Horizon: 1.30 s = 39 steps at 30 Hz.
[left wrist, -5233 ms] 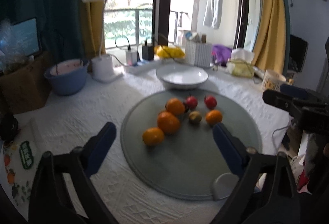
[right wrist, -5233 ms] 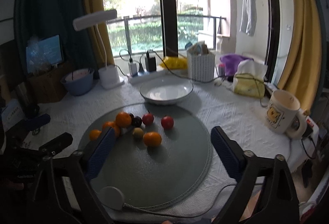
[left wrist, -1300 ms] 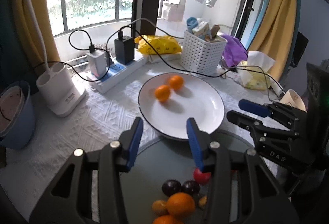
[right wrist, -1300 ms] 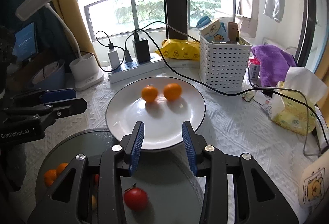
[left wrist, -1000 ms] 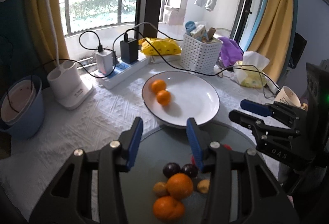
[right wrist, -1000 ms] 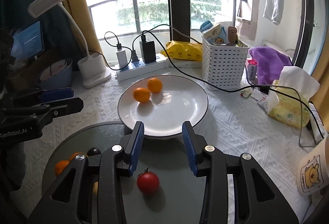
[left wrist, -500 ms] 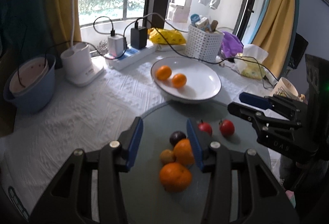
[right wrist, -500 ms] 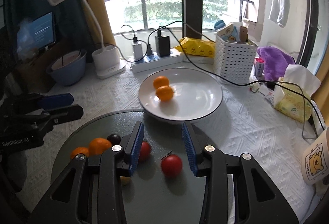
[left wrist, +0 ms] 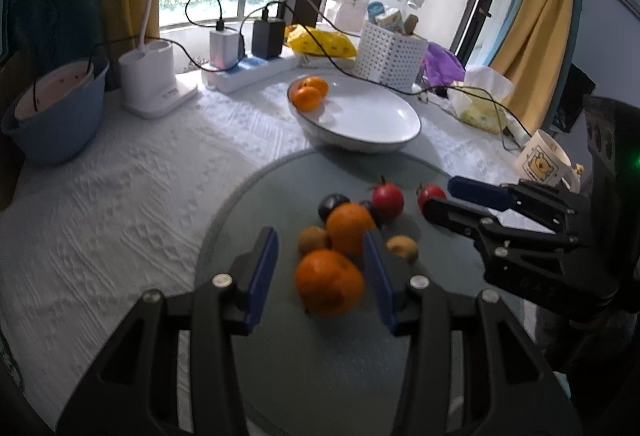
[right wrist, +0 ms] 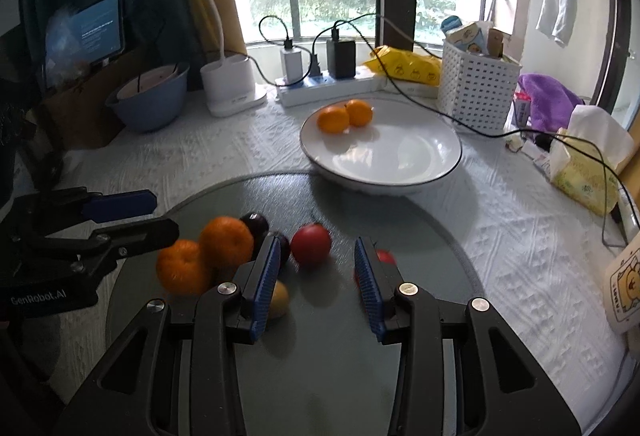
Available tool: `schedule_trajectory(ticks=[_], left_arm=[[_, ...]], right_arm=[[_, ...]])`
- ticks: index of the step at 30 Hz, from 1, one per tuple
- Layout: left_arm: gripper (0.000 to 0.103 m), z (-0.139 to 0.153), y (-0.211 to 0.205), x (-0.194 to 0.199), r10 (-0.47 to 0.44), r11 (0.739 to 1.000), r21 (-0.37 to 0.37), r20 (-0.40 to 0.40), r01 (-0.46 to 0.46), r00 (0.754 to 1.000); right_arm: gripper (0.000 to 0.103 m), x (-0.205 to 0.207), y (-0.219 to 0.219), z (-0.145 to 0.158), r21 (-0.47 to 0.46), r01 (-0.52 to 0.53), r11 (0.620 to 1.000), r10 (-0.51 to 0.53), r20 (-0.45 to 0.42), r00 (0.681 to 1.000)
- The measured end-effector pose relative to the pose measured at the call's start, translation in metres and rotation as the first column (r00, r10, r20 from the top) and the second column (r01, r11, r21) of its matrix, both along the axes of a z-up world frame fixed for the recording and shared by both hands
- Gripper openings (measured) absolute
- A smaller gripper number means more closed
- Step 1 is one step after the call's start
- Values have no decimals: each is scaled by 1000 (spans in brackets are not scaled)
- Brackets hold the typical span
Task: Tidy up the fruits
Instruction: 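Move both open tools back over the fruit on the grey mat, then grasp the large orange with the left tool while the right tool grasps the brown kiwi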
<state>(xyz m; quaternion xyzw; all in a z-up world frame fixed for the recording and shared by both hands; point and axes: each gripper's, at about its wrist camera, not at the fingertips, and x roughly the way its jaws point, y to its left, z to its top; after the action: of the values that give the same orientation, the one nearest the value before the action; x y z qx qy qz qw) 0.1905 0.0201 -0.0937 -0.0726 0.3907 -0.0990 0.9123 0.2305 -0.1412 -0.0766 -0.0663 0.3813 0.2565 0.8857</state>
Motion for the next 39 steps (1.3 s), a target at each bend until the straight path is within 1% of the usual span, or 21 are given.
schedule_trajectory(ticks=[3,6,17,19,21,26,28,30,32,34,36,39], left_arm=[[47,-5,-3,-3,-6,1000,0,-12,6,1000],[53,-11,-5,-4,-6,1000,5,-25,6,1000],[54,-29,-8,0,-12,1000,15,-75,13,997],[53,-30,-7,0,-13,1000,4,-74,14,997],[53,-31,-8,0,-18,1000,9,-70,19,997],[53,-36,-10,2,-32,999,11,-83,33,996],[46,-36,-12,2,-37,999,11,-87,38,996],[45,-35,-14,2,-42,999,25,-80,44,996],[44,-35,-15,2,-42,999,27,-78,44,996],[44,-35,-15,2,-44,999,28,-79,47,996],[44,-34,-15,2,-45,998,34,-84,48,995],[44,-26,-18,-2,-55,998,38,-65,57,996]], right_arm=[[41,-4,3,-6,-1,-10,1000,10,-19,1000],[41,-7,7,-10,1,-24,1000,24,-31,999],[41,-7,12,-22,19,-48,999,49,-81,996],[41,-6,12,-25,26,-49,998,51,-100,994],[41,-6,13,-29,28,-52,998,55,-112,992],[41,-7,14,-34,31,-63,998,67,-132,989],[41,-6,14,-37,30,-66,997,69,-139,988],[41,-7,14,-38,30,-69,997,73,-139,988],[32,-6,14,-38,29,-73,997,76,-140,987],[27,-6,14,-36,27,-74,997,77,-132,988],[27,-6,13,-34,30,-76,997,79,-127,989],[27,-7,11,-31,31,-80,996,83,-116,990]])
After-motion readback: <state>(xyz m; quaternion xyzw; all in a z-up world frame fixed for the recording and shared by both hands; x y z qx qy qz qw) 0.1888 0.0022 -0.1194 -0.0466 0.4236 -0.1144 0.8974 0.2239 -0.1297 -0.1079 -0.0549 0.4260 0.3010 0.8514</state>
